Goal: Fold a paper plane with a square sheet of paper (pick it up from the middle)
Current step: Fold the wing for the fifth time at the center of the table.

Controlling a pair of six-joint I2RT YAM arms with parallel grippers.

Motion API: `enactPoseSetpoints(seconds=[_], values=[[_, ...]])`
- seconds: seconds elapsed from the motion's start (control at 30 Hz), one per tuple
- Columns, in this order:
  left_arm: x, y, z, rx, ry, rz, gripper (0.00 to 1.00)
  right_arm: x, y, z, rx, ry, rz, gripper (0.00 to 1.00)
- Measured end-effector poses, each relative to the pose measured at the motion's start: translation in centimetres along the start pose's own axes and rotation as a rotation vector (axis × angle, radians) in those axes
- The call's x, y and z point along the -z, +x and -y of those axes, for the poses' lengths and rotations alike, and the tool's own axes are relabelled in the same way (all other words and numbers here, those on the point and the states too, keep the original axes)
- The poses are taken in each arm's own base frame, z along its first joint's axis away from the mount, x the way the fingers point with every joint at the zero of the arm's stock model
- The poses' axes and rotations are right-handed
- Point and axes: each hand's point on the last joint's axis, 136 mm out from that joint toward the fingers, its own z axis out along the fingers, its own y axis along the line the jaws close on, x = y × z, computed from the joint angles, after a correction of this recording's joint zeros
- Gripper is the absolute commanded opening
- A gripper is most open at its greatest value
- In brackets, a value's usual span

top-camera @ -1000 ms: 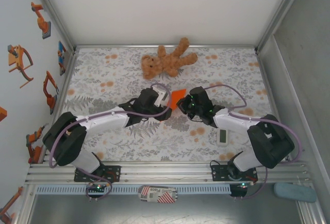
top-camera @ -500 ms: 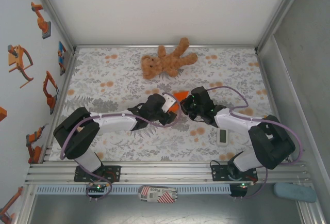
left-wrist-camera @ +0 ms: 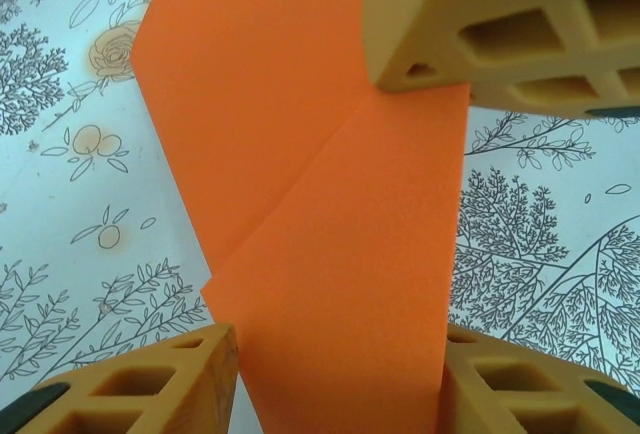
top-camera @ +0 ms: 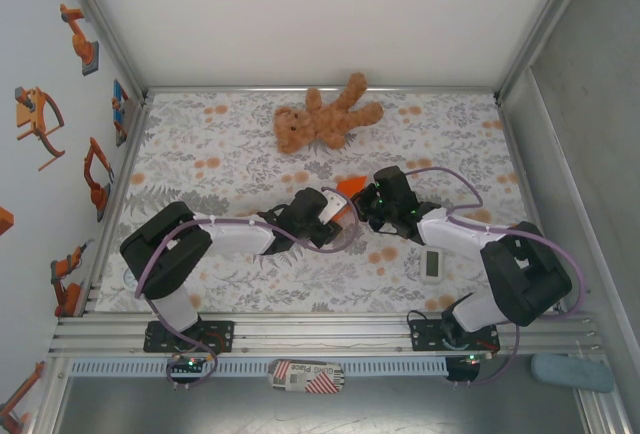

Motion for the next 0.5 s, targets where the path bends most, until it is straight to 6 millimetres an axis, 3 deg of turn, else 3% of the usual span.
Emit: enactPoseSetpoints(seconds=[0.4,0.5], values=[[-0.3,-0.1,0.2,-0.013,0.005,0.006,0.33,-0.8,0.4,1.1,-0.011,0.034,-0.028,0.00],[-0.4,0.0,0.3,-0.013,0.007,0.003,0.30,-0.8,0.4,1.3,-0.014,0.040,-0.033,0.06]])
